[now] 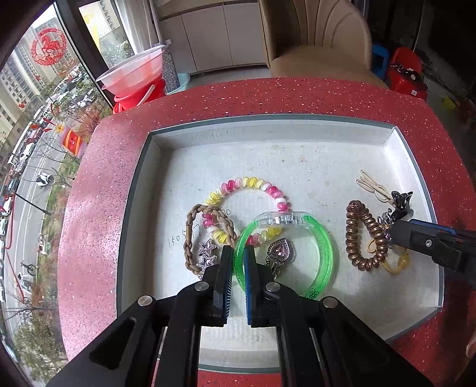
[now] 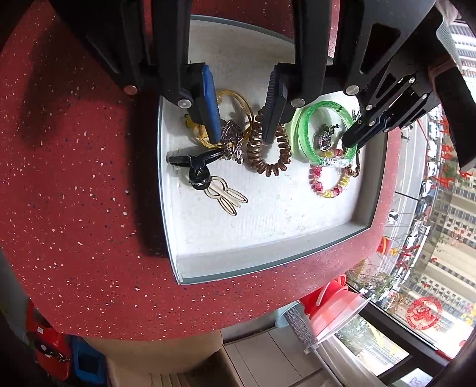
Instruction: Organize jewelry
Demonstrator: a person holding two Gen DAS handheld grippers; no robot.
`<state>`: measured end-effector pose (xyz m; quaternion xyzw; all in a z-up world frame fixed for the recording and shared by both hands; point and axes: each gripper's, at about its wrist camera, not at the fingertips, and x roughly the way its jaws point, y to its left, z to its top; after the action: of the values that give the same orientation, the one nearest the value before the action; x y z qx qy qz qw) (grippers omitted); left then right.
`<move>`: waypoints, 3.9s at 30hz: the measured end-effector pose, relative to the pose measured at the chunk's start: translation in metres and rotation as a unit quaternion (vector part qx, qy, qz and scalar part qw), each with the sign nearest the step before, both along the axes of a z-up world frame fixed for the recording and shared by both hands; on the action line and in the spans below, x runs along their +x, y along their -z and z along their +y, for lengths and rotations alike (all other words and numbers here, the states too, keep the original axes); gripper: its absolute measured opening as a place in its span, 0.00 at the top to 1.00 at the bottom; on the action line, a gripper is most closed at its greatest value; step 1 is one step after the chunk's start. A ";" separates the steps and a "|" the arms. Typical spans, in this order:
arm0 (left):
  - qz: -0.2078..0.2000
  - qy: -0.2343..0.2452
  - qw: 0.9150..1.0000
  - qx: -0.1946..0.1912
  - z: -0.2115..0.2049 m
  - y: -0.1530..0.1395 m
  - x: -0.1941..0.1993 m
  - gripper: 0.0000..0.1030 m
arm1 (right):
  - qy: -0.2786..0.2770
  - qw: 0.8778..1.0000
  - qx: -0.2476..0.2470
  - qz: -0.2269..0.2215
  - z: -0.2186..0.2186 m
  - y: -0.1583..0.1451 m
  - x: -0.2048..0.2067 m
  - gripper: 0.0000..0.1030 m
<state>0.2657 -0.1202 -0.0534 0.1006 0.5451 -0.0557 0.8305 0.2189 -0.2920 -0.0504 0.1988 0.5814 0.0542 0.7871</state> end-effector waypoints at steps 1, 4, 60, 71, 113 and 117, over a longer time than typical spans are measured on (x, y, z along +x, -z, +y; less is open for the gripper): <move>0.000 0.001 1.000 0.000 0.000 0.000 0.000 0.76 | 0.001 1.000 0.002 -0.001 0.001 -0.002 0.000 0.69; -0.004 0.004 1.000 -0.004 0.002 -0.004 0.000 0.76 | 0.005 1.000 0.005 -0.005 0.000 -0.006 -0.003 0.68; -0.109 -0.037 0.993 -0.034 0.083 -0.059 -0.123 0.00 | 0.027 0.966 -0.167 -0.197 0.055 -0.077 -0.158 0.14; -0.125 -0.035 0.990 -0.047 0.090 -0.066 -0.136 0.00 | 0.037 0.962 -0.174 -0.208 0.059 -0.084 -0.170 0.14; -0.120 -0.032 0.991 -0.052 0.093 -0.067 -0.138 0.00 | 0.043 0.960 -0.174 -0.213 0.061 -0.090 -0.174 0.14; -0.119 -0.033 0.991 -0.053 0.093 -0.066 -0.137 0.00 | 0.043 0.960 -0.174 -0.214 0.061 -0.090 -0.174 0.14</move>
<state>0.1284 -0.0269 0.0130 0.0444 0.4414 -0.0451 0.8951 0.0448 -0.2306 0.0396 0.0676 0.3910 -0.0409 0.9170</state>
